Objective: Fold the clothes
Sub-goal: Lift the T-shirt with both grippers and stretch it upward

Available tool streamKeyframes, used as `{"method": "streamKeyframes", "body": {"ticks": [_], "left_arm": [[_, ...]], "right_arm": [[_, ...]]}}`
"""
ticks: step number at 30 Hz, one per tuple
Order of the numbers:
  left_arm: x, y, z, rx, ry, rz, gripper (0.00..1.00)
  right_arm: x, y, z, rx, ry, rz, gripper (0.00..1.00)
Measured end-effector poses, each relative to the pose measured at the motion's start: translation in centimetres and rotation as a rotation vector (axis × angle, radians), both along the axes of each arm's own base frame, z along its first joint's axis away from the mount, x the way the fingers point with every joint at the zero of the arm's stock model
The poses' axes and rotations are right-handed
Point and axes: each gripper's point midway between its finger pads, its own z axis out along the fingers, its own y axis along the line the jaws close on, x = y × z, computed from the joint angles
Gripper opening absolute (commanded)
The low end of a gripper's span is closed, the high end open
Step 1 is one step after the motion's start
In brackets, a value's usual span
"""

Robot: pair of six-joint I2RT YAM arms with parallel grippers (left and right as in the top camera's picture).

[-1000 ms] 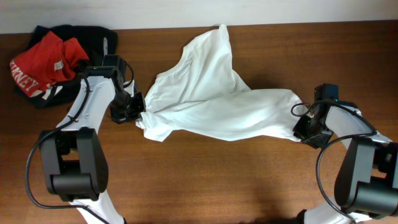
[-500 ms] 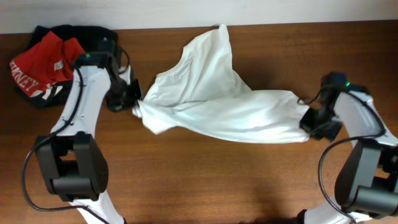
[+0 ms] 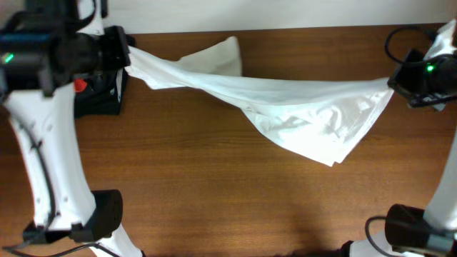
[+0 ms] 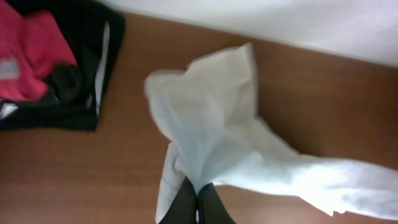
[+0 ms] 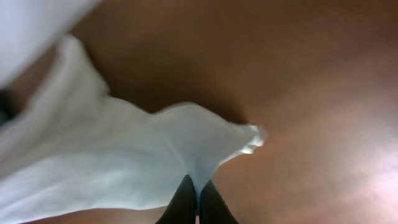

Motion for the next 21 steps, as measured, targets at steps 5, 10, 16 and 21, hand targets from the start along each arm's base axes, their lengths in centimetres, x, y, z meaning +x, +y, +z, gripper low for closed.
{"method": "streamKeyframes", "body": {"ticks": [5,10,16,21], "left_arm": [[-3.2,-0.6,7.3,-0.032,-0.243,-0.03,0.0],[-6.1,-0.4,14.6,-0.039,-0.517,-0.021,0.0],[-3.4,0.5,15.1,-0.021,-0.556,0.039,0.0],[7.9,0.3,9.1,-0.023,-0.474,0.043,0.0]], "right_arm": [[-2.3,2.2,6.1,0.015,-0.213,0.067,0.04],[-4.0,2.6,8.6,-0.014,-0.3,0.068,0.04],[-0.7,0.9,8.8,-0.05,-0.342,0.015,0.04],[5.9,-1.0,7.3,-0.059,-0.376,0.01,0.04]]}}
